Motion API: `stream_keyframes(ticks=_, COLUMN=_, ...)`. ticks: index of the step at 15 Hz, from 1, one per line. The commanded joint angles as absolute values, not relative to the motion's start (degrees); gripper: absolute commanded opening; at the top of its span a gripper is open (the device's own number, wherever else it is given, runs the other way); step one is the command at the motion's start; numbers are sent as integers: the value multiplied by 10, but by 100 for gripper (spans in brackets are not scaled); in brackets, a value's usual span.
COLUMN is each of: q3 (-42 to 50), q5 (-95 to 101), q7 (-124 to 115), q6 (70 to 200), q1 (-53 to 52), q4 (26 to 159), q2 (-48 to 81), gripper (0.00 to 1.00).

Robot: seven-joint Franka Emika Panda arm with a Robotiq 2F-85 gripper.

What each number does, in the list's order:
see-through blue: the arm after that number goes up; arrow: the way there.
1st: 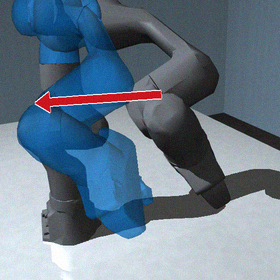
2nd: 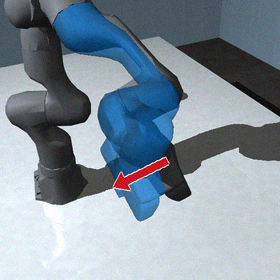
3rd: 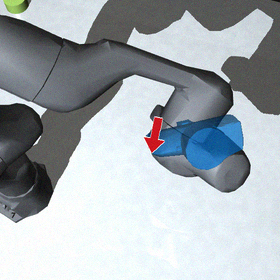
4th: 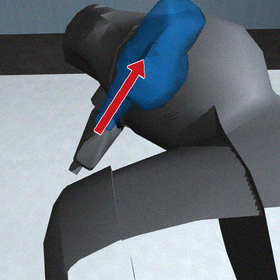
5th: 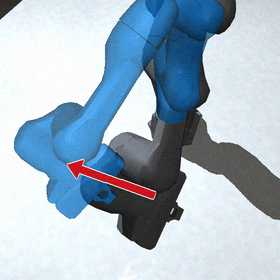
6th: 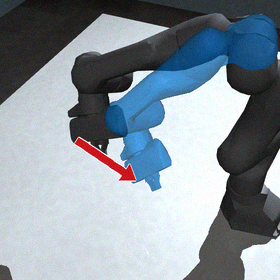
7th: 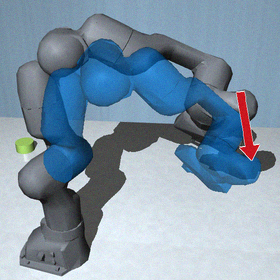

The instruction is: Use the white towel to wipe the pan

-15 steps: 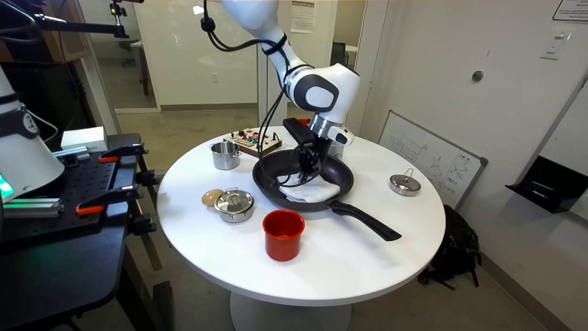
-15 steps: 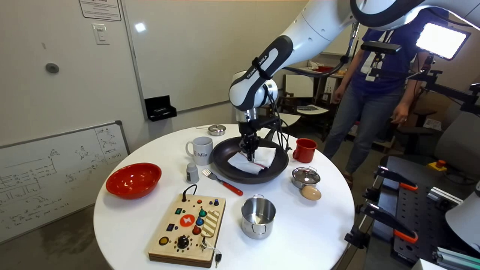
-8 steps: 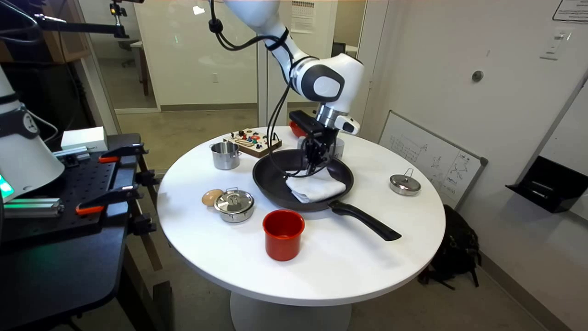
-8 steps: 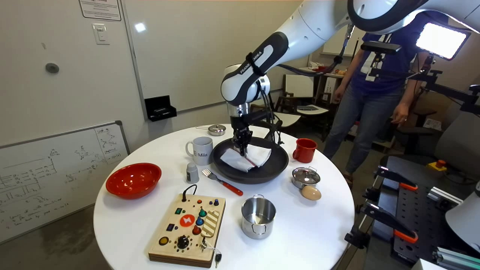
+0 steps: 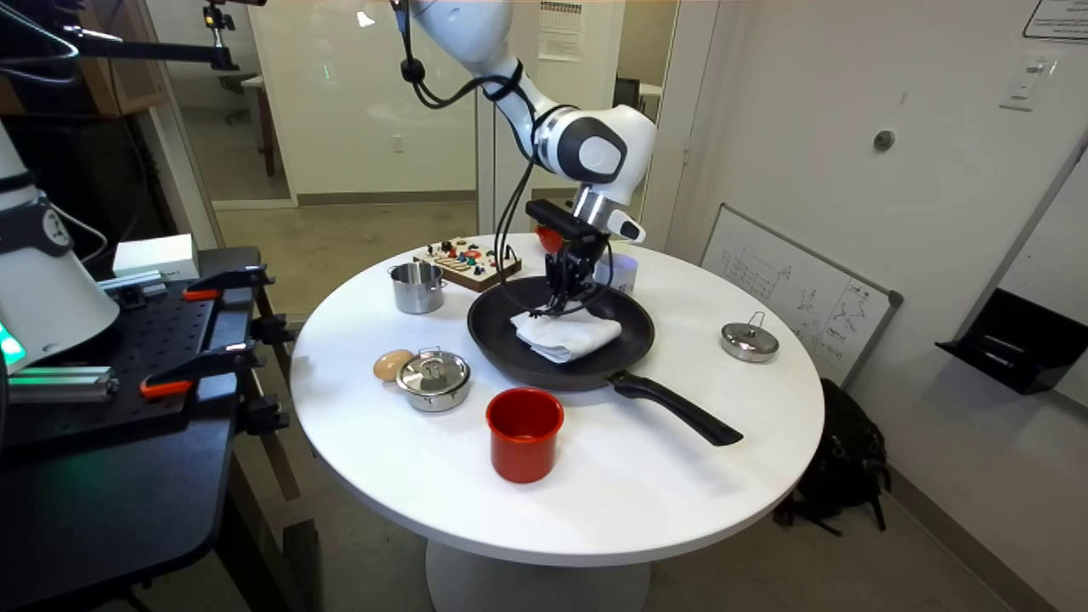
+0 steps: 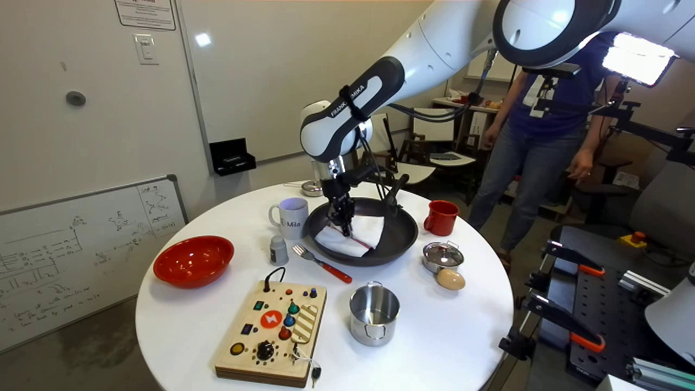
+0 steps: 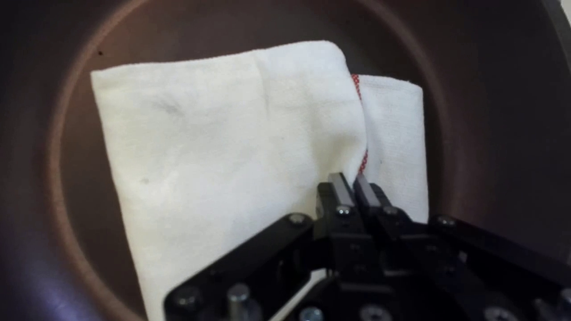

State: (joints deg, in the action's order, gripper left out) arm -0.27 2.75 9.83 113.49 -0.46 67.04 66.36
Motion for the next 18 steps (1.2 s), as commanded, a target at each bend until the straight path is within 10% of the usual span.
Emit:
stream_keyframes(ticks=1, q3=-9, q5=41, q7=138, q6=1076, q1=2, q4=623, q2=691, gripper=5)
stream_keyframes(ticks=18, q3=-8, q5=23, q7=173, q6=1030, q1=51, q4=691, q2=661, gripper=5)
